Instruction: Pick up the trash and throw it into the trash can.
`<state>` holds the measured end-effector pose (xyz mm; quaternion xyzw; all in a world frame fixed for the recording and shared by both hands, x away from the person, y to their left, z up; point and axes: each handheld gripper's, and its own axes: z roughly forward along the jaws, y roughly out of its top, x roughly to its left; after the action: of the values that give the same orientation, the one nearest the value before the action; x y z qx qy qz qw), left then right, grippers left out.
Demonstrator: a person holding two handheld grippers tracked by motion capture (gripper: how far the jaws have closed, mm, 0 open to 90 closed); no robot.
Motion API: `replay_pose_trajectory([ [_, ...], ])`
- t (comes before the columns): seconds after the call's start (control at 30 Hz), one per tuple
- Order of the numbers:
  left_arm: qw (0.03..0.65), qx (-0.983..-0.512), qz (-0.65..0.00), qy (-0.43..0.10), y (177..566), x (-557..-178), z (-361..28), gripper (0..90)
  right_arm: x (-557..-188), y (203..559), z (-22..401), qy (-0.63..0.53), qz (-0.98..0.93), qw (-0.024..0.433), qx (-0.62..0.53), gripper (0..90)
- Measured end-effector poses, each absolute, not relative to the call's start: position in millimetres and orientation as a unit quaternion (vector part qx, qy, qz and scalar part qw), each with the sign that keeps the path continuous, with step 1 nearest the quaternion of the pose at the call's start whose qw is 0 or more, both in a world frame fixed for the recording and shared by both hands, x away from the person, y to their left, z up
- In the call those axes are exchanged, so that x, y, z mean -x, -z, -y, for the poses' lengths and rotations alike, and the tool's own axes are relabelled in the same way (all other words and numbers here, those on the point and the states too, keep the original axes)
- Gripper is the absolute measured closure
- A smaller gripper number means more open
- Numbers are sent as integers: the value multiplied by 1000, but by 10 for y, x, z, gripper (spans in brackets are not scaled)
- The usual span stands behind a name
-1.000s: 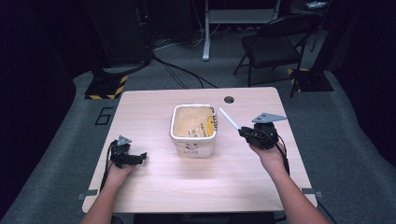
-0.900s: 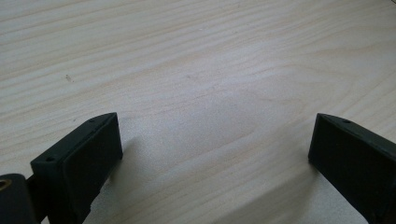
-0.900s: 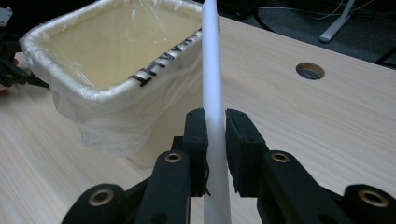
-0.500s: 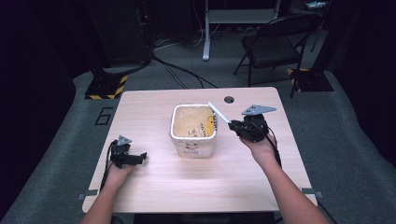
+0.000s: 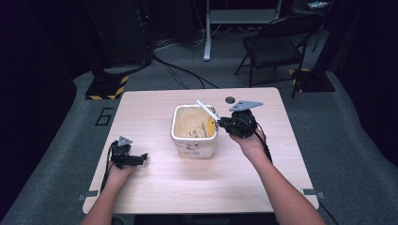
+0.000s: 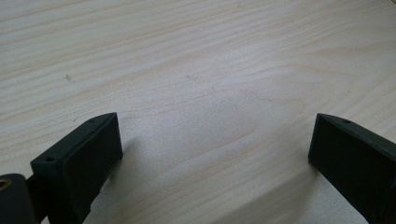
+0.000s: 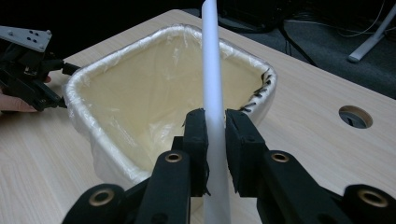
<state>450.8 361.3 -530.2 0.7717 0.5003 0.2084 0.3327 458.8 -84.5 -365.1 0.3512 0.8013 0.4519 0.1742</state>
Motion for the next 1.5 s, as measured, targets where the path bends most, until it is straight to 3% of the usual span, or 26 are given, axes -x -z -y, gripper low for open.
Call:
replay_pose_trajectory([
  [1.5,334,-773,-499,-206,5301,-4513,-3615,23,-4942,3582,163,-463,-815,159,-312,787],
])
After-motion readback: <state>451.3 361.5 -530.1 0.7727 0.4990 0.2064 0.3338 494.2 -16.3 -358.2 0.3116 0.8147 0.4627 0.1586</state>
